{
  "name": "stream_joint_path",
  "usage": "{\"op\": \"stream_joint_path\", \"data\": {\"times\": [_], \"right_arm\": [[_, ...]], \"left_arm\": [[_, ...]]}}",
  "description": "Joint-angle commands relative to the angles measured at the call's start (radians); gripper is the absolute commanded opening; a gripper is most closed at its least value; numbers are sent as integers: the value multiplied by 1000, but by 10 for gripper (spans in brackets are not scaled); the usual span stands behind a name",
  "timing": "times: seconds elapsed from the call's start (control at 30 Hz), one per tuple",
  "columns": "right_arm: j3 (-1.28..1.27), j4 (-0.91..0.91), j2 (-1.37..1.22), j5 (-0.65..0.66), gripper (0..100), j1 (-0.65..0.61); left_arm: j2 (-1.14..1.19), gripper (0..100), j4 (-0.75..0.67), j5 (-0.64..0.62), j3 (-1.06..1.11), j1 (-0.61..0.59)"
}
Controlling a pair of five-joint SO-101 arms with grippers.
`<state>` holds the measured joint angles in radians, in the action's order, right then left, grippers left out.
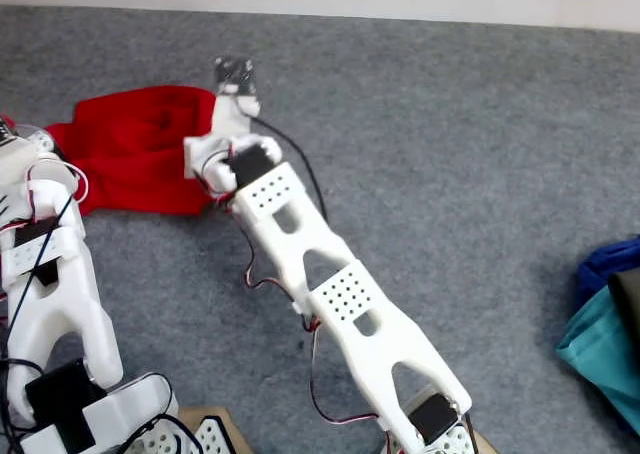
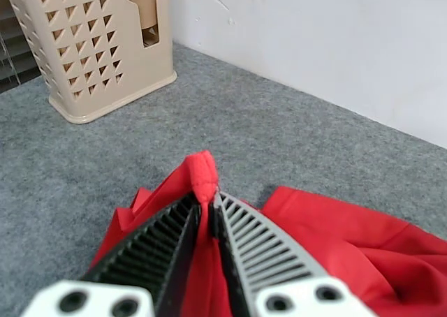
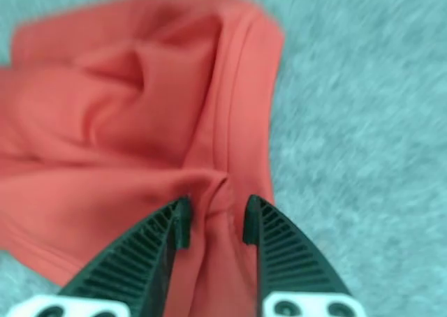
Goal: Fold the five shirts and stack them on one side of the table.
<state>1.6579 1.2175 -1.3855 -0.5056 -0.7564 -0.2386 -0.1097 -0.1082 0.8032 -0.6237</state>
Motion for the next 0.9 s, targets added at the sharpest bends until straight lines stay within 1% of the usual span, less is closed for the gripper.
{"op": "stream_joint_path", "data": {"times": [0.0, 0.17, 0.23, 0.37, 0.47, 0.57, 0.77, 0.87], "right_arm": [[90, -4, 18, 23, 142, -21], [90, -4, 16, 26, 136, -33], [90, -4, 16, 35, 106, -30], [91, -4, 21, 206, 3, -12], [91, 5, 21, 235, 8, 28], [93, 22, 24, 236, 8, 110], [97, 47, 120, 230, 8, 326], [99, 64, 205, 238, 8, 406]], "left_arm": [[-36, 7, 0, 9, -5, -10], [-35, 7, 0, 9, -5, -13], [-35, 7, 0, 9, -4, -13], [-35, 7, 0, 9, -4, -13], [-35, 7, 0, 8, -5, -13], [-35, 7, -9, 5, -13, -13], [-35, 7, -203, 2, -13, -8], [-35, 7, -336, 2, -13, -7]]}}
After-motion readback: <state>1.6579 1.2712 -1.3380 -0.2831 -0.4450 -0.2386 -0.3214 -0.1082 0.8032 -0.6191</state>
